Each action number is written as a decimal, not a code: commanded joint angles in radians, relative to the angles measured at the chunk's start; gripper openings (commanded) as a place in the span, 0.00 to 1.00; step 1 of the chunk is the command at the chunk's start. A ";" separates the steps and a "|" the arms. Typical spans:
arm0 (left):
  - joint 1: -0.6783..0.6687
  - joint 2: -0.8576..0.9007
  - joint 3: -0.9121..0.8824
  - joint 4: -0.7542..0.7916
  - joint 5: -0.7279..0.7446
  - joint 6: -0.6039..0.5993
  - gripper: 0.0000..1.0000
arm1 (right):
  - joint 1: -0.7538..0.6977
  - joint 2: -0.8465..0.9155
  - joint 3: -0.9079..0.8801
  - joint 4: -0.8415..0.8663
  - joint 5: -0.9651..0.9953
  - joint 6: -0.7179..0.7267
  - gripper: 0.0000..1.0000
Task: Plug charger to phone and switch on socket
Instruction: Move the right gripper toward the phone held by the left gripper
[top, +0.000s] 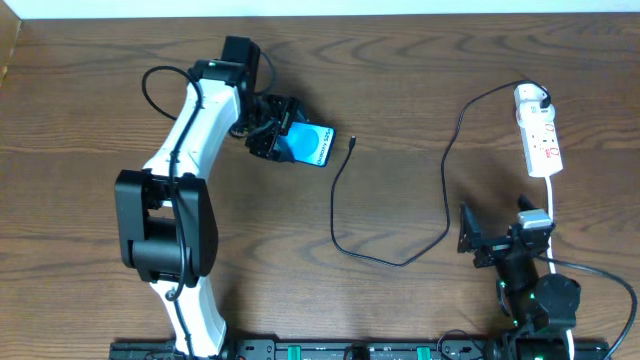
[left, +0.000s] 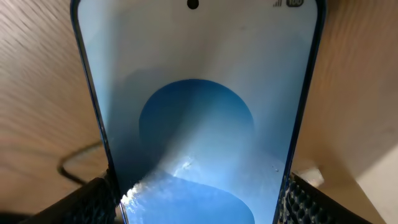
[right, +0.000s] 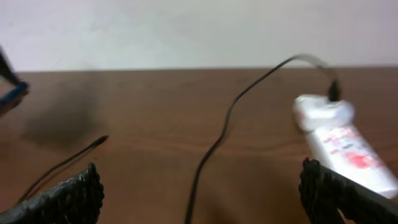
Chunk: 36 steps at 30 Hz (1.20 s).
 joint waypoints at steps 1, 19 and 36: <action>-0.026 -0.045 0.003 -0.002 -0.150 -0.009 0.58 | -0.023 0.111 0.075 0.000 -0.095 0.056 0.99; -0.035 -0.045 0.003 0.009 -0.206 -0.009 0.58 | -0.090 1.122 0.858 -0.216 -0.489 0.036 0.99; -0.035 -0.045 0.003 0.009 -0.206 -0.011 0.58 | -0.026 1.494 1.106 -0.303 -0.758 0.021 0.99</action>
